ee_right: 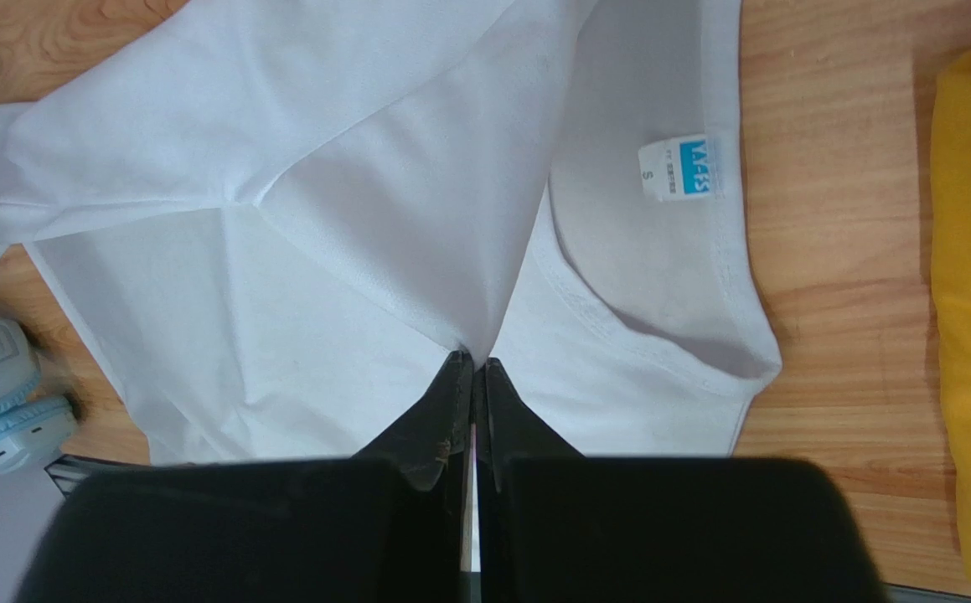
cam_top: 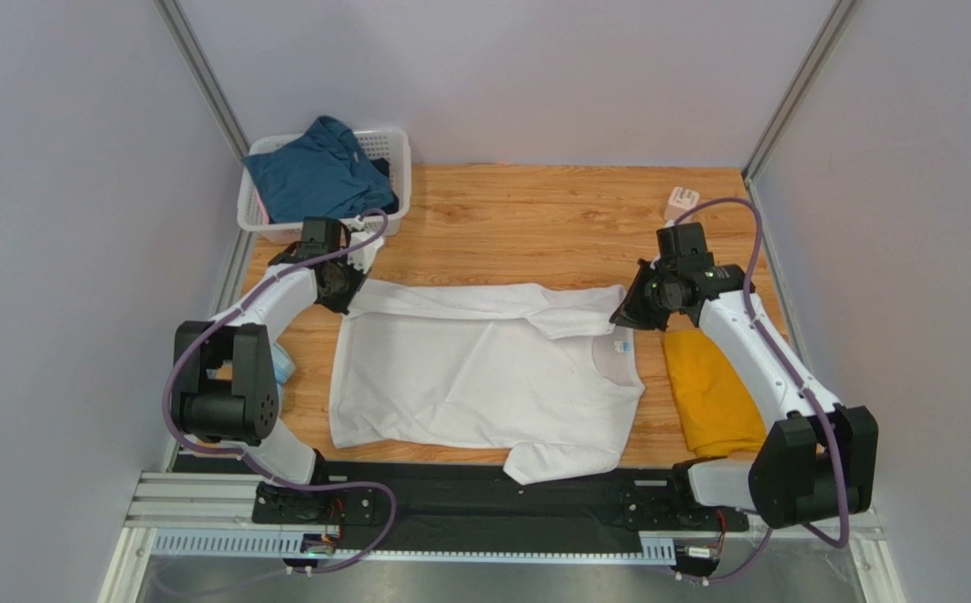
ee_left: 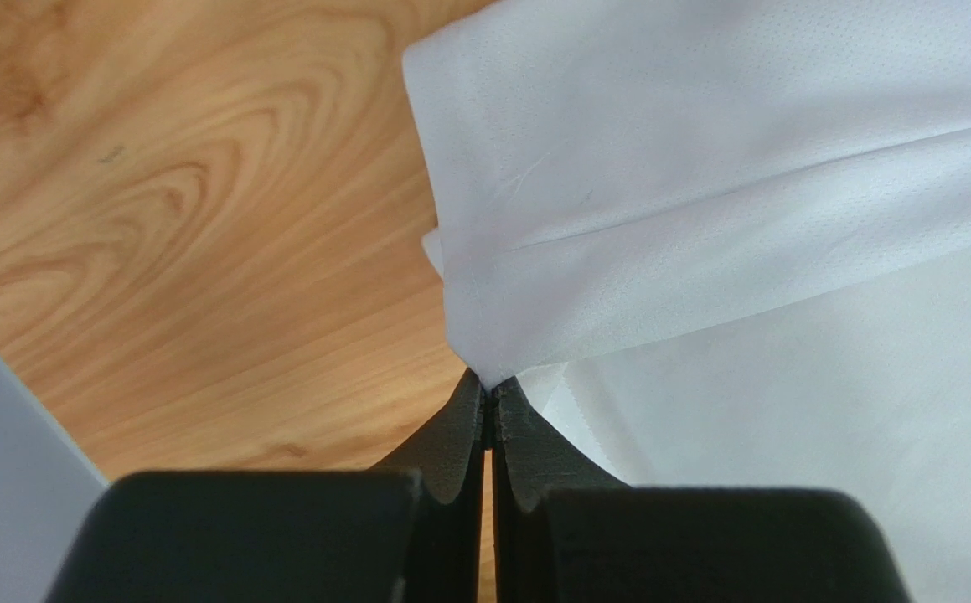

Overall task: Fold and stack the t-shirts
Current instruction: Fold the flattened tshirt in 1/3 of the way

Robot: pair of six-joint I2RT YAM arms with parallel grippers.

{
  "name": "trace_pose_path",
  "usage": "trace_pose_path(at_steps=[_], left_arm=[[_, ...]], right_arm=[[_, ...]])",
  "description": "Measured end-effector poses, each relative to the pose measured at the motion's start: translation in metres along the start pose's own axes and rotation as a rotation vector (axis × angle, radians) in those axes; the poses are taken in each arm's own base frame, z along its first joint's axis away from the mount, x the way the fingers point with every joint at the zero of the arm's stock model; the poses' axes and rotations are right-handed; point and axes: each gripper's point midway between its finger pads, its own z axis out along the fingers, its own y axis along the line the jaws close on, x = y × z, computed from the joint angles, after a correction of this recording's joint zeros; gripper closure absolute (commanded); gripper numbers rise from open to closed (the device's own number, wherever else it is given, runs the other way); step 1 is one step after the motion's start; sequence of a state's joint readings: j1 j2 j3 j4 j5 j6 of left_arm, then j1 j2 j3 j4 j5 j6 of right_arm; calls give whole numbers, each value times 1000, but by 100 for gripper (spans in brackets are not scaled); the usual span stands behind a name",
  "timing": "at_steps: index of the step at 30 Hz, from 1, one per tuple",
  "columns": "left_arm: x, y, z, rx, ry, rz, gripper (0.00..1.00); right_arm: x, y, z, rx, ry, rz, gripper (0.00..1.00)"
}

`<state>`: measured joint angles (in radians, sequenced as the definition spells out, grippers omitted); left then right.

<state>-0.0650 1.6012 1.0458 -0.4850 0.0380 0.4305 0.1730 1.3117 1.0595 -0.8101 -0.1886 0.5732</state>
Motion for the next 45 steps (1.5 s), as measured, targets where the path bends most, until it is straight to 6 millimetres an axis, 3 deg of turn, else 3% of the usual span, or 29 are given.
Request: trace_pose_path(at_steps=[3,5,7,10,11,13,14,17,20,22,24,27,31,35,42,45], left_arm=[[16,-11,2,30,24,-2,100],[27,-20,3,57,47,-2,96],[38,-27,5,79,73,-2,91],[49,-32,5,95,104,4,71],[50,-32,3,97,110,9,61],[49,-31,-4,94,107,17,52],[46,-30,-10,93,102,17,39],[13,-18,-40,66,17,15,23],[-38,0,-74,31,-121,9,21],[-76,9,-98,10,-230,8,22],[-95,5,-106,18,-281,17,28],[-103,-17,-86,97,-262,28,35],[-81,-42,-28,209,-116,2,37],[-53,-53,6,256,2,-22,39],[-46,-52,19,243,29,-22,45],[-31,-56,27,243,52,-20,46]], right_arm=[[19,-9,-3,4,15,1,90],[34,-16,-2,7,37,7,73],[50,-23,1,17,72,15,65],[73,-33,6,48,142,17,49],[78,-34,5,56,158,17,49],[80,-32,0,56,173,13,50],[77,-29,-3,53,170,12,50],[51,-8,-20,23,117,-4,48],[10,20,-30,-10,28,-33,51],[-19,38,-23,-24,-13,-48,56],[-39,48,-2,-23,-18,-51,59],[-41,40,44,33,56,-37,64],[-19,13,94,129,185,-4,66],[-11,2,104,164,215,9,70],[-18,-9,121,196,219,30,74],[-19,-20,131,220,235,52,74]])
